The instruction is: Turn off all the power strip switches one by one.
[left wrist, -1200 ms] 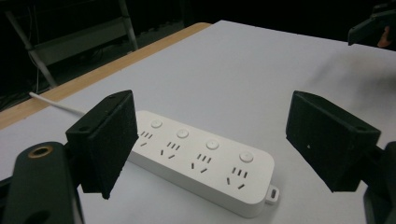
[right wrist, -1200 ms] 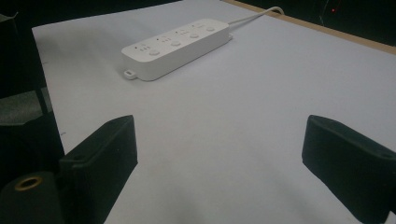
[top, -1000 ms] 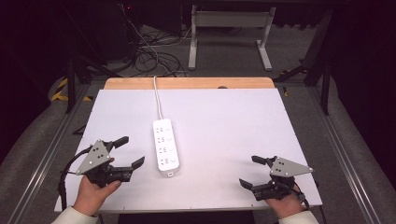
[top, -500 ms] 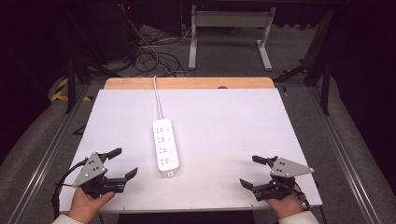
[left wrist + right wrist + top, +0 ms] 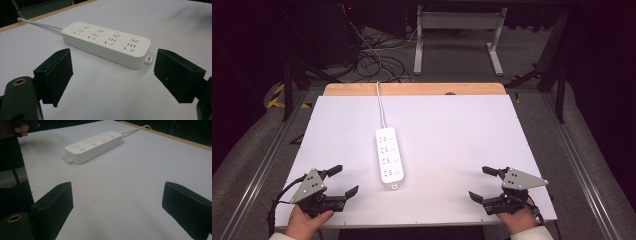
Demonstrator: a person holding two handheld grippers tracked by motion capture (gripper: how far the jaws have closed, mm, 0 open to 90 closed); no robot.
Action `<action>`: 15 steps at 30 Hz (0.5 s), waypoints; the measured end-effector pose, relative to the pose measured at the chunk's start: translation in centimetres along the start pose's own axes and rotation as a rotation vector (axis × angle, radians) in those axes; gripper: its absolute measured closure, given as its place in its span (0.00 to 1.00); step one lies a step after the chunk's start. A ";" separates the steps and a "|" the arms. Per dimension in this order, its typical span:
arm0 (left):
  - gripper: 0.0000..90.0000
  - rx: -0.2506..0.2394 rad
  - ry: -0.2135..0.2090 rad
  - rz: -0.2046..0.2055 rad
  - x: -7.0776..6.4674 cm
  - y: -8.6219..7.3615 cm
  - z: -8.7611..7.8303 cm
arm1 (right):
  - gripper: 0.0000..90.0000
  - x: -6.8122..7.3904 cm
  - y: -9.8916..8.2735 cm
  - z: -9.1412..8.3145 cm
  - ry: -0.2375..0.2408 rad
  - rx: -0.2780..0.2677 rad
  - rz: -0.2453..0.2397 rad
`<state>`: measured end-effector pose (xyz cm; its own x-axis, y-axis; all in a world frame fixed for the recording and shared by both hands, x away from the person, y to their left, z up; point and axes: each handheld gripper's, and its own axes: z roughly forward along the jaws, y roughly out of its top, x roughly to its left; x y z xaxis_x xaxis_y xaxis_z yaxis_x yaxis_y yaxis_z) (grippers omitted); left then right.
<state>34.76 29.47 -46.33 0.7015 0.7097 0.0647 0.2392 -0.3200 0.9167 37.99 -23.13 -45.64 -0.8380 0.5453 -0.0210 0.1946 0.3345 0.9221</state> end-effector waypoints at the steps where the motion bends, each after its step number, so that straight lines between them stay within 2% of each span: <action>1: 0.18 -0.002 0.002 0.007 0.0 0.0 0.0 | 0.12 0.0 0.0 0.0 -0.001 0.000 -0.001; 15: 0.17 -0.006 0.004 0.003 0.0 0.1 -0.1 | 0.12 0.1 0.0 0.1 -0.001 0.003 -0.001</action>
<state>34.76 29.50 -46.25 0.6993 0.7114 0.0693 0.2329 -0.3184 0.9189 37.97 -23.05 -45.65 -0.8376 0.5458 -0.0223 0.1955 0.3376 0.9207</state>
